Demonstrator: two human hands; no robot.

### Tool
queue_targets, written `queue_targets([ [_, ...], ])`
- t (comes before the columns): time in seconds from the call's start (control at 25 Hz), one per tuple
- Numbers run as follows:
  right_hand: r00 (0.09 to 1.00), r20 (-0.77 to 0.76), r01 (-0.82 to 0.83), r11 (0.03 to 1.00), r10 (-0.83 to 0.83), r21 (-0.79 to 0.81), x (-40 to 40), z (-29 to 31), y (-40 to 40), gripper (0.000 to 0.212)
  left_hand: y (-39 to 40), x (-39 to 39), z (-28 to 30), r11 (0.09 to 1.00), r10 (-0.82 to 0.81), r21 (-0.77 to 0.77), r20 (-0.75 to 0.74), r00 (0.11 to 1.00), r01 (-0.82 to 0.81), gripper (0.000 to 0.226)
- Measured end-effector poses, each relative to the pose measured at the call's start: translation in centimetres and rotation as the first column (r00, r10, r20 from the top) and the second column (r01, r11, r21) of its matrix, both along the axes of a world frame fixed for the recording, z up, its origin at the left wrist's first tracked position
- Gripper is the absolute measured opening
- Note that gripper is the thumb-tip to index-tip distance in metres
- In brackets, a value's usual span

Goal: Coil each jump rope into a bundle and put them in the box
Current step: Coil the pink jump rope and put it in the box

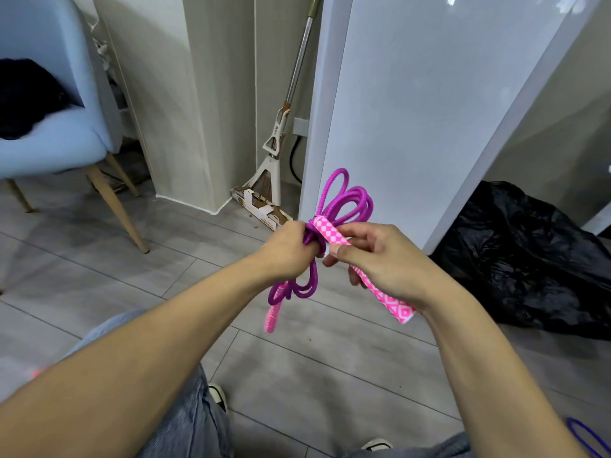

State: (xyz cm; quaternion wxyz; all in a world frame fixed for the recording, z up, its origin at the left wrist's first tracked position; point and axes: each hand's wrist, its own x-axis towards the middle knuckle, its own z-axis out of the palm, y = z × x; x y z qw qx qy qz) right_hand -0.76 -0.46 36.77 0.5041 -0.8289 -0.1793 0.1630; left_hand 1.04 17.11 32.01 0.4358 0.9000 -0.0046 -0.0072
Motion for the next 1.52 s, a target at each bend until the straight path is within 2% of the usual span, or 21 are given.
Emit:
queue_targets([
  [0.2, 0.955, 0.281, 0.126, 0.988, -0.097, -0.086, 0.8, -0.9, 0.2, 0.015, 0.3, 0.1, 0.1, 0.956, 0.102, -0.255, -0.176, 0.979, -0.146, 0.018],
  [0.36, 0.918, 0.356, 0.192, 0.981, -0.174, -0.017, 1.0, -1.2, 0.5, 0.013, -0.5, -0.1, 1.0, 0.781, 0.051, -0.578, -0.318, 0.947, -0.236, 0.011],
  [0.44, 0.87, 0.448, 0.258, 0.965, -0.208, -0.052, 1.2, -1.3, 0.4, 0.013, -0.7, -0.4, 1.5, 0.716, -0.016, -0.662, -0.331, 0.943, -0.221, 0.011],
  [0.6, 0.816, 0.533, 0.311, 0.947, -0.223, -0.08, 1.0, -1.5, 0.4, 0.018, -0.7, -0.3, 1.4, 0.702, -0.067, -0.699, -0.257, 0.964, -0.137, 0.013],
  [0.72, 0.817, 0.436, 0.363, 0.924, -0.378, 0.121, 1.6, -1.7, 0.7, 0.015, -0.8, -0.3, 1.4, 0.762, -0.106, -0.648, -0.147, 0.983, -0.014, 0.015],
  [0.84, 0.813, 0.285, 0.427, 0.853, -0.508, 0.3, 2.3, -1.9, 0.9, 0.012, -1.0, -0.5, 1.5, 0.796, -0.128, -0.601, -0.06, 0.99, 0.067, 0.02],
  [1.04, 0.785, 0.027, 0.537, 0.7, -0.619, 0.47, 2.5, -2.5, 1.7, 0.018, -0.8, -0.5, 1.8, 0.751, -0.148, -0.656, -0.059, 0.987, 0.073, 0.019],
  [1.24, 0.766, -0.05, 0.575, 0.649, -0.641, 0.498, 2.3, -3.0, 2.6, 0.019, -0.8, -0.3, 1.8, 0.685, -0.126, -0.727, -0.059, 0.99, 0.044, 0.018],
  [1.36, 0.793, -0.084, 0.551, 0.652, -0.603, 0.52, 1.8, -3.0, 3.0, 0.017, -0.5, -0.1, 1.7, 0.724, -0.073, -0.689, -0.026, 0.997, 0.036, 0.02],
  [1.52, 0.839, -0.133, 0.508, 0.672, -0.527, 0.539, 1.2, -2.8, 3.8, 0.013, 0.0, 0.1, 1.7, 0.846, -0.016, -0.532, 0.035, 0.999, 0.032, 0.018],
])
